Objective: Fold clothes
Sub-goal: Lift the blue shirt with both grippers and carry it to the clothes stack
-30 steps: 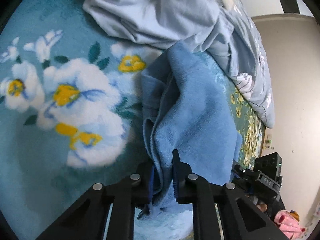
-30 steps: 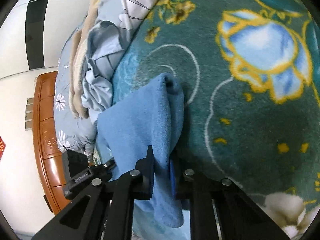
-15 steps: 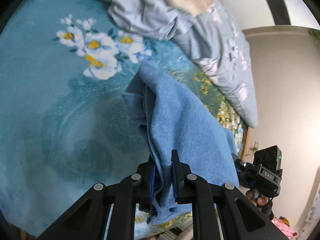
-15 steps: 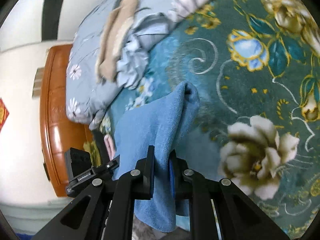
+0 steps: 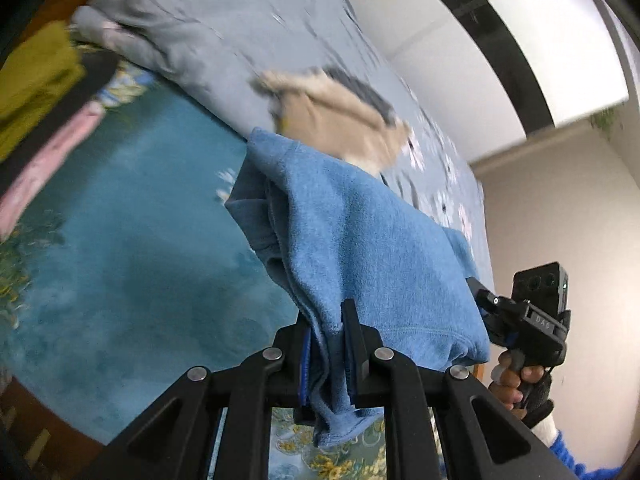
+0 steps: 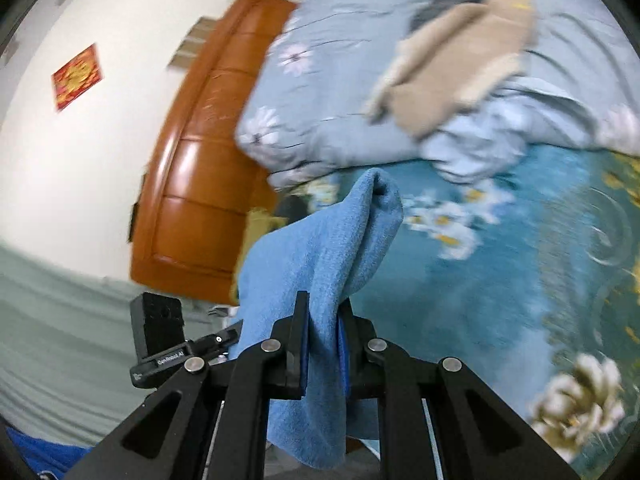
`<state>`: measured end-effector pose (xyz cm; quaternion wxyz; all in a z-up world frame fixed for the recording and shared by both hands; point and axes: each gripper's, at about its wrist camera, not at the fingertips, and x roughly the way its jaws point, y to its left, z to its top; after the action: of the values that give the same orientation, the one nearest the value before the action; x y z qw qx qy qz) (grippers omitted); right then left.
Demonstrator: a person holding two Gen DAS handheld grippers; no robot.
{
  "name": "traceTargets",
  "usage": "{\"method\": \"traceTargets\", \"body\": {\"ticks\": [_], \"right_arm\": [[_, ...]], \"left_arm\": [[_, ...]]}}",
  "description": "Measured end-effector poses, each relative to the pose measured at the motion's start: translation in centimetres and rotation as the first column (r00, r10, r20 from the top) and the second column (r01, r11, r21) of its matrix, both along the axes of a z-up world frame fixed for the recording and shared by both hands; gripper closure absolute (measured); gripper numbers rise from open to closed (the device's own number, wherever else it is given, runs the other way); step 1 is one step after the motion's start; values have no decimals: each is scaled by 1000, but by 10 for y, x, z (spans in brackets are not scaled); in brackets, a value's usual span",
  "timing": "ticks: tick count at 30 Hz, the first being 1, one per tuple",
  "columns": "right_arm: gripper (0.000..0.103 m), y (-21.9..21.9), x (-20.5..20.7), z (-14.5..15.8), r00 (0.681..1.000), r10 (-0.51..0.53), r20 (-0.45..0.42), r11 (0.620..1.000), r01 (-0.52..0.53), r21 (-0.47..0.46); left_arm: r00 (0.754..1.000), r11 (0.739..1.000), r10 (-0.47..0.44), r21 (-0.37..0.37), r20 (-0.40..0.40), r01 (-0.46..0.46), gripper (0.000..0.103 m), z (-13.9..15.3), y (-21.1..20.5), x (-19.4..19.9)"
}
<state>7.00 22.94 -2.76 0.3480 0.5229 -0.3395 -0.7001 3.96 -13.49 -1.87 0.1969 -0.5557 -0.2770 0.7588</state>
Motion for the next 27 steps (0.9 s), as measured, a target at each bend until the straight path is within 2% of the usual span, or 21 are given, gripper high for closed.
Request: {"method": "traceTargets", "body": {"ticks": [5, 9, 15, 21, 27], "right_arm": [[91, -61, -11, 14, 993, 110, -33, 994, -109, 20], [91, -113, -25, 23, 980, 191, -50, 980, -189, 58], [91, -220, -61, 36, 950, 305, -62, 946, -295, 135], [91, -353, -107, 43, 907, 419, -48, 889, -399, 225], [91, -489, -152, 37, 847, 531, -26, 816, -503, 286]], "left_arm": [[991, 991, 131, 32, -19, -131, 89, 4, -56, 6], [979, 978, 200, 66, -36, -198, 89, 0, -98, 4], [957, 951, 288, 127, -38, -281, 89, -17, -182, -15], [940, 937, 334, 128, -65, -324, 89, -23, -282, -44], [905, 904, 420, 115, -68, -411, 89, -35, -373, -67]]}}
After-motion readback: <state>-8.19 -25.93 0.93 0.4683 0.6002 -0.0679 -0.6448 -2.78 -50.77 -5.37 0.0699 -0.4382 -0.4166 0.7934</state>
